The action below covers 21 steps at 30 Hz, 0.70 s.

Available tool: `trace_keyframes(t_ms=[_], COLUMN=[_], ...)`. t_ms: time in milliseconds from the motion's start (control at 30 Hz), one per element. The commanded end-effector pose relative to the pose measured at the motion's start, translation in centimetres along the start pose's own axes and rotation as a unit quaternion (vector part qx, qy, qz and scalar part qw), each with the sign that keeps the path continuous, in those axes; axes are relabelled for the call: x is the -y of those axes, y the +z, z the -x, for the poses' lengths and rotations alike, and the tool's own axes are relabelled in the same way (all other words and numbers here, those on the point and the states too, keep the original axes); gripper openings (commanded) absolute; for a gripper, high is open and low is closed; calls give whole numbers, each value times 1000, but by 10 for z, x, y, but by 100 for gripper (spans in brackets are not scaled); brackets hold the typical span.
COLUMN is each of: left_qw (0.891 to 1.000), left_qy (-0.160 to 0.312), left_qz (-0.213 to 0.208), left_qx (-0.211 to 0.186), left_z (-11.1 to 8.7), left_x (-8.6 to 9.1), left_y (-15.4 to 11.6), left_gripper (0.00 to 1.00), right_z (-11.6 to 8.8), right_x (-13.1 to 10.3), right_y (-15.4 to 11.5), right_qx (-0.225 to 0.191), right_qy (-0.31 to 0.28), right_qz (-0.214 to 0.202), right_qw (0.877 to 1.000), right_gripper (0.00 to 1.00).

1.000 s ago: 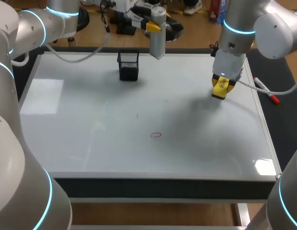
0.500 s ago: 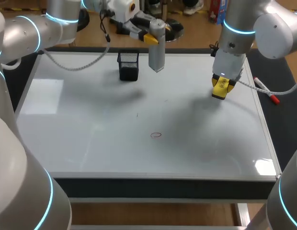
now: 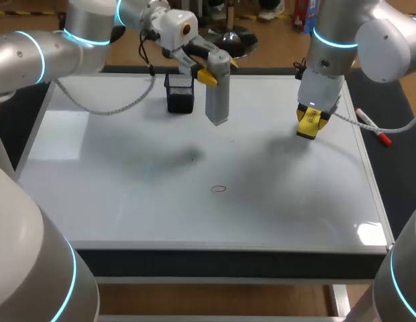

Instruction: Pick up the inspection probe, press it on each red-marked spot on the whiteboard one by one, put down the probe, pick up the eraser, and wipe off all the red marks.

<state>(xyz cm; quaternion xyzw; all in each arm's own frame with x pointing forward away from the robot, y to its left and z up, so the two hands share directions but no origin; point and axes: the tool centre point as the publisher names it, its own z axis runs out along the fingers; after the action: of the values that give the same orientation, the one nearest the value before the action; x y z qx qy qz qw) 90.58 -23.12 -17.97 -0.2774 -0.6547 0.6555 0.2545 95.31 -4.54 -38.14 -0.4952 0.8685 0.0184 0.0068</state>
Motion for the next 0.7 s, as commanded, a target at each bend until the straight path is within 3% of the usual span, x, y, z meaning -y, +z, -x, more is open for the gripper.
trace_keyframes(t_ms=[33,433,700], left_qw=[993,995,996], left_qy=[-3,0,-5], left_qz=[-2,-5,2], left_qx=[118,104,87], left_z=[-11,-47,-57], left_x=[-2,-10,-22], left_y=[16,39,47], left_gripper=[0,0,0], right_z=[-1,-1,-1], right_x=[0,0,0], right_y=[-1,-1,-1], right_qx=[-1,-1,-1], right_qy=[-1,-1,-1], right_qz=[-1,-1,-1], right_qw=[1000,1000,1000], right_gripper=[0,0,0])
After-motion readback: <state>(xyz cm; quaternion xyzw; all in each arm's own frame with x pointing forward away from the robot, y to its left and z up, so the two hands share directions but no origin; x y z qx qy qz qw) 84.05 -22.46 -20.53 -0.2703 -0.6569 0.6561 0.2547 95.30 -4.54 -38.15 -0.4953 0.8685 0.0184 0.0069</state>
